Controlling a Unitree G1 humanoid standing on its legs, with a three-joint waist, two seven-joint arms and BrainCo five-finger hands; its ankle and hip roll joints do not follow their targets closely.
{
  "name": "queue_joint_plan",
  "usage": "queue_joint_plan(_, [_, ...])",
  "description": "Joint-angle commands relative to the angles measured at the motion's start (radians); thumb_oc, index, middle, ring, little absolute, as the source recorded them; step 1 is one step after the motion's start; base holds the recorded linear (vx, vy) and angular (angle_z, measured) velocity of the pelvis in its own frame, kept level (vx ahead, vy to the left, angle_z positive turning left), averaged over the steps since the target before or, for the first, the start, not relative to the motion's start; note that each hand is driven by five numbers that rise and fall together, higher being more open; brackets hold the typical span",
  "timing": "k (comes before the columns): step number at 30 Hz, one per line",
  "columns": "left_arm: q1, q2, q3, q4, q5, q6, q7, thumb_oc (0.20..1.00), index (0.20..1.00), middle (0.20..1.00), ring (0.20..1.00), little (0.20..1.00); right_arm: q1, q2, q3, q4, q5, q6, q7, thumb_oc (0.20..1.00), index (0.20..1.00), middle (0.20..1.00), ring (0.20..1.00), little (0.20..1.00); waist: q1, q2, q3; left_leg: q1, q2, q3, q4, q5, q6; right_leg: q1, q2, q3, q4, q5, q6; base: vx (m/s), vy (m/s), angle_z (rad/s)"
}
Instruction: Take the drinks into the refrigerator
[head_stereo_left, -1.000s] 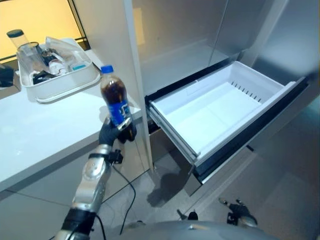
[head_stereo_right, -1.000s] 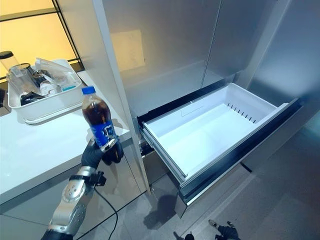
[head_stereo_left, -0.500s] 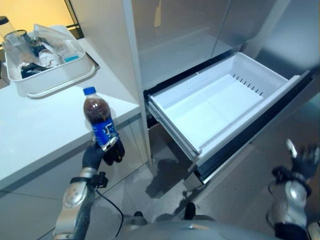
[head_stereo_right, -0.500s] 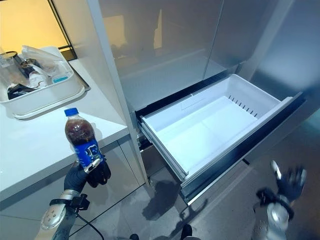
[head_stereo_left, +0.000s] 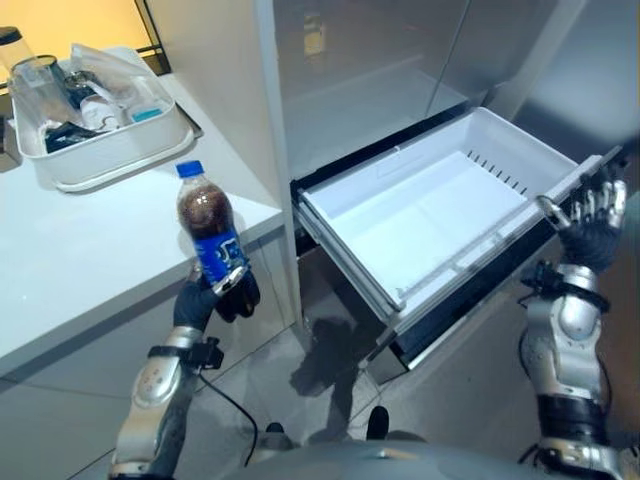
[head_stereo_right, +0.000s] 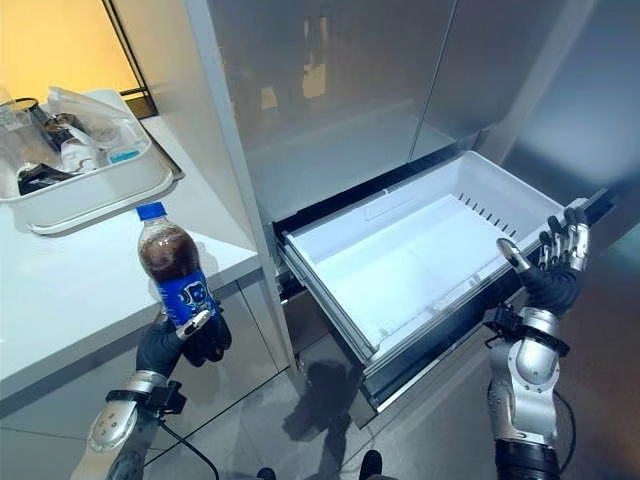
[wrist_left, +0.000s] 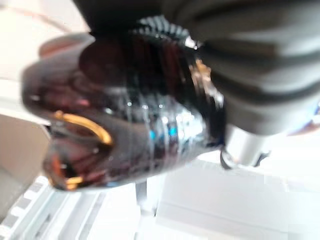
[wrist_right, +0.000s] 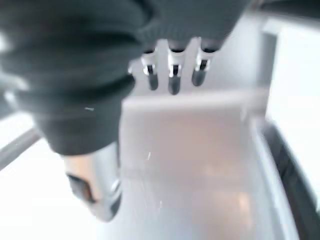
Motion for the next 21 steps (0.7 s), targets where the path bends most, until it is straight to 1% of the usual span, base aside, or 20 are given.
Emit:
queue_joint_plan(1, [-0.138, 0.024, -0.029, -0.056, -0.071, -0.114, -0.080, 0.200, 0.200, 0.200, 0.200, 0.200, -0.094, -0.081, 0.086, -0.008, 0.045, -0.013, 0.143, 1.000, 1.000, 1.000, 1.000, 1.000, 0.031, -0.007, -0.033, -0.003, -0.076, -0.019, 0.001, -0.073, 0.084, 0.025, 0.009, -0.042, 0.089, -0.063, 0.026, 0.00, 0.000, 0.00])
queue_joint_plan(2, [-0.139, 0.024, -0.029, -0.055, -0.072, -0.115, -0.081, 0.200, 0.200, 0.200, 0.200, 0.200, -0.096, -0.082, 0.086, -0.005, 0.046, -0.014, 0.144, 1.000, 1.000, 1.000, 1.000, 1.000, 0.031, -0.007, -0.032, -0.003, -0.076, -0.019, 0.001, -0.073, 0.084, 0.025, 0.009, -0.042, 0.089, -0.063, 0.026, 0.00, 0.000, 0.00])
queue_joint_plan(4, [-0.151, 0.041, -0.053, -0.055, -0.076, -0.115, -0.107, 0.200, 0.200, 0.200, 0.200, 0.200, -0.127, -0.115, 0.147, 0.045, 0.038, 0.013, 0.185, 1.000, 1.000, 1.000, 1.000, 1.000, 0.041, -0.010, -0.033, -0.005, -0.076, -0.020, 0.001, -0.071, 0.081, 0.027, 0.007, -0.045, 0.087, -0.062, 0.026, 0.00, 0.000, 0.00])
queue_joint_plan(5, [-0.151, 0.041, -0.053, -0.055, -0.076, -0.115, -0.107, 0.200, 0.200, 0.200, 0.200, 0.200, -0.127, -0.116, 0.147, 0.046, 0.039, 0.013, 0.185, 1.000, 1.000, 1.000, 1.000, 1.000, 0.041, -0.010, -0.033, -0.005, -0.076, -0.020, 0.001, -0.071, 0.081, 0.027, 0.007, -0.046, 0.087, -0.062, 0.026, 0.00, 0.000, 0.00])
queue_joint_plan(6, [-0.165, 0.046, -0.079, -0.040, -0.088, -0.120, -0.117, 0.200, 0.200, 0.200, 0.200, 0.200, -0.155, -0.118, 0.208, 0.103, 0.076, 0.028, 0.218, 1.000, 1.000, 1.000, 1.000, 1.000, 0.049, -0.014, -0.035, -0.005, -0.076, -0.022, 0.001, -0.069, 0.080, 0.027, 0.007, -0.049, 0.087, -0.061, 0.027, 0.00, 0.000, 0.00])
queue_joint_plan(7, [-0.179, 0.048, -0.094, -0.025, -0.088, -0.123, -0.117, 0.200, 0.200, 0.200, 0.200, 0.200, -0.181, -0.134, 0.258, 0.134, 0.077, 0.040, 0.246, 1.000, 1.000, 1.000, 1.000, 1.000, 0.053, -0.016, -0.034, -0.005, -0.076, -0.023, 0.001, -0.068, 0.079, 0.028, 0.006, -0.051, 0.087, -0.059, 0.026, 0.00, 0.000, 0.00])
queue_joint_plan(9, [-0.197, 0.056, -0.123, -0.010, -0.074, -0.123, -0.123, 0.200, 0.200, 0.200, 0.200, 0.200, -0.219, -0.154, 0.325, 0.182, 0.057, 0.064, 0.282, 1.000, 1.000, 1.000, 1.000, 1.000, 0.062, -0.020, -0.034, -0.006, -0.075, -0.025, 0.001, -0.066, 0.079, 0.029, 0.005, -0.054, 0.086, -0.058, 0.026, 0.00, 0.000, 0.00])
queue_joint_plan(11, [-0.209, 0.065, -0.140, -0.001, -0.064, -0.129, -0.127, 0.200, 0.200, 0.200, 0.200, 0.200, -0.240, -0.162, 0.367, 0.200, 0.062, 0.068, 0.307, 1.000, 1.000, 1.000, 1.000, 1.000, 0.064, -0.019, -0.032, -0.006, -0.075, -0.025, 0.001, -0.065, 0.078, 0.029, 0.005, -0.057, 0.088, -0.059, 0.027, -0.01, -0.001, 0.05])
queue_joint_plan(12, [-0.215, 0.075, -0.154, 0.002, -0.057, -0.129, -0.135, 0.200, 0.200, 0.200, 0.200, 0.200, -0.253, -0.164, 0.403, 0.207, 0.064, 0.080, 0.342, 1.000, 1.000, 1.000, 1.000, 1.000, 0.067, -0.019, -0.033, -0.007, -0.076, -0.025, 0.001, -0.065, 0.077, 0.029, 0.005, -0.058, 0.088, -0.059, 0.027, 0.00, 0.004, 0.06])
queue_joint_plan(14, [-0.232, 0.083, -0.179, 0.020, -0.043, -0.131, -0.141, 0.200, 0.200, 0.200, 0.200, 0.200, -0.277, -0.153, 0.447, 0.247, 0.076, 0.088, 0.365, 1.000, 1.000, 1.000, 1.000, 1.000, 0.069, -0.020, -0.034, -0.008, -0.076, -0.027, 0.001, -0.064, 0.077, 0.029, 0.005, -0.059, 0.089, -0.060, 0.027, 0.00, 0.000, 0.04])
queue_joint_plan(15, [-0.254, 0.096, -0.208, 0.039, -0.016, -0.135, -0.145, 0.200, 0.200, 0.200, 0.200, 0.200, -0.316, -0.149, 0.503, 0.257, 0.072, 0.100, 0.402, 1.000, 1.000, 1.000, 1.000, 1.000, 0.072, -0.019, -0.034, -0.008, -0.076, -0.028, 0.001, -0.063, 0.076, 0.030, 0.004, -0.060, 0.089, -0.060, 0.027, 0.00, 0.000, 0.00])
queue_joint_plan(16, [-0.255, 0.096, -0.208, 0.040, -0.016, -0.136, -0.145, 0.200, 0.200, 0.200, 0.200, 0.200, -0.317, -0.149, 0.503, 0.258, 0.072, 0.100, 0.402, 1.000, 1.000, 1.000, 1.000, 1.000, 0.072, -0.019, -0.034, -0.008, -0.076, -0.028, 0.001, -0.063, 0.076, 0.031, 0.004, -0.060, 0.089, -0.060, 0.027, 0.00, 0.000, 0.00])
queue_joint_plan(18, [-0.297, 0.104, -0.258, 0.077, 0.028, -0.149, -0.143, 0.200, 0.200, 0.200, 0.200, 0.200, -0.372, -0.125, 0.571, 0.315, 0.073, 0.109, 0.425, 1.000, 1.000, 1.000, 1.000, 1.000, 0.077, -0.019, -0.035, -0.006, -0.075, -0.028, 0.001, -0.064, 0.075, 0.032, 0.003, -0.061, 0.089, -0.061, 0.028, 0.00, 0.000, 0.00])
queue_joint_plan(19, [-0.298, 0.103, -0.258, 0.078, 0.029, -0.150, -0.143, 0.200, 0.200, 0.200, 0.200, 0.200, -0.373, -0.124, 0.571, 0.317, 0.074, 0.108, 0.425, 1.000, 1.000, 1.000, 1.000, 1.000, 0.077, -0.019, -0.035, -0.006, -0.075, -0.028, 0.001, -0.064, 0.075, 0.032, 0.003, -0.061, 0.089, -0.061, 0.028, 0.00, 0.000, 0.00])
queue_joint_plan(21, [-0.331, 0.121, -0.288, 0.080, 0.081, -0.165, -0.138, 0.200, 0.200, 0.200, 0.200, 0.200, -0.410, -0.101, 0.611, 0.343, 0.093, 0.120, 0.449, 1.000, 1.000, 1.000, 1.000, 1.000, 0.079, -0.018, -0.035, -0.004, -0.075, -0.027, 0.001, -0.064, 0.075, 0.032, 0.004, -0.061, 0.092, -0.063, 0.028, 0.00, 0.000, 0.00])
